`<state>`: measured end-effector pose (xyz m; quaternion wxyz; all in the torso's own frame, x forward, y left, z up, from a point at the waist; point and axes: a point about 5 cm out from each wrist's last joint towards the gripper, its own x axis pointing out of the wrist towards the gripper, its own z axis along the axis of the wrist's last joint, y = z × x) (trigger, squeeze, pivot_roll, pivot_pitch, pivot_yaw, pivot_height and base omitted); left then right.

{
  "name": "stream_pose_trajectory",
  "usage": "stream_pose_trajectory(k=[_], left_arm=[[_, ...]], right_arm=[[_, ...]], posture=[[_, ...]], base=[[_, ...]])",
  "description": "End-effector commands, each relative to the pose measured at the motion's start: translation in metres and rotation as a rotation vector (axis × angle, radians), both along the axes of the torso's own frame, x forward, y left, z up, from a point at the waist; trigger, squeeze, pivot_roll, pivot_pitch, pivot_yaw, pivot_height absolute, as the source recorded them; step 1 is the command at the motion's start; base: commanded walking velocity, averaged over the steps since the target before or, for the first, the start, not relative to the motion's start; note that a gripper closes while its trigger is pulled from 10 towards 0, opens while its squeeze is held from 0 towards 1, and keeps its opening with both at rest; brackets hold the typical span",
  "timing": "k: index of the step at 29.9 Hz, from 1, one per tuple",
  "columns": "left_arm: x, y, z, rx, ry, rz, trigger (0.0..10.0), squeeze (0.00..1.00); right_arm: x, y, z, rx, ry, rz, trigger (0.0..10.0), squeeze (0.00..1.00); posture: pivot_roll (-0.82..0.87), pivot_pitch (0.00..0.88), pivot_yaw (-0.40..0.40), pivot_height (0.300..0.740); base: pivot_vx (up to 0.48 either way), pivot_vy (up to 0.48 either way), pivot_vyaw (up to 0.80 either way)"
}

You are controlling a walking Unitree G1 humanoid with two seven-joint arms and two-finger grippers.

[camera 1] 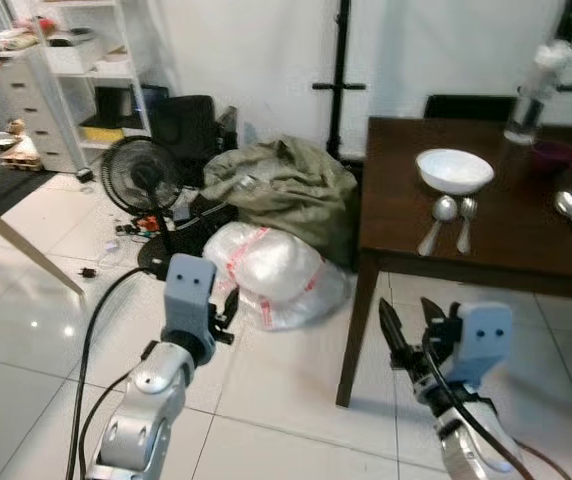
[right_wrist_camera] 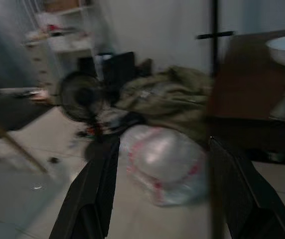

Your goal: Setting the table

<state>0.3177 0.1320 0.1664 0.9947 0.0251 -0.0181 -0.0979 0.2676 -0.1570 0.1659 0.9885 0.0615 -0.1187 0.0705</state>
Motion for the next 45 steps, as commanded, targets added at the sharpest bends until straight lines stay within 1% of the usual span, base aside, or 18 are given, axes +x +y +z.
stream_pose_trajectory(k=[1,13,30,32,36,45], left_arm=[[-0.002,0.003,-0.010,0.013,0.038,0.029,10.0,0.00],[0.000,0.004,-0.010,0.013,0.035,0.065,10.0,0.00],[0.005,0.013,-0.008,0.033,0.018,0.150,10.0,0.00],[0.006,0.016,-0.009,0.046,0.010,0.180,10.0,0.00],[0.009,0.019,-0.008,0.042,0.012,0.216,10.0,0.00],[0.012,0.018,-0.008,0.032,0.009,0.222,10.0,0.00]], right_arm=[[-0.001,0.001,-0.002,0.000,0.014,0.011,10.0,0.00],[0.000,0.000,-0.001,-0.002,0.010,0.016,10.0,0.00],[0.002,-0.001,0.000,0.001,0.003,0.009,10.0,0.00],[0.003,-0.001,0.002,0.007,-0.004,-0.004,10.0,0.00],[0.003,-0.001,0.003,0.000,-0.008,-0.001,10.0,0.00],[0.004,-0.002,0.004,-0.005,-0.014,-0.002,10.0,0.00]], posture=[[-0.04,0.006,0.111,0.740],[-0.04,0.008,0.106,0.740],[-0.03,0.010,0.103,0.740],[-0.03,0.009,0.101,0.740],[-0.03,0.005,0.100,0.740],[-0.04,0.000,0.099,0.740]], base=[[0.000,0.000,0.80],[0.000,0.000,0.80],[0.000,0.000,0.80],[0.341,0.000,0.00],[0.458,0.000,0.00],[0.458,0.000,0.00]])
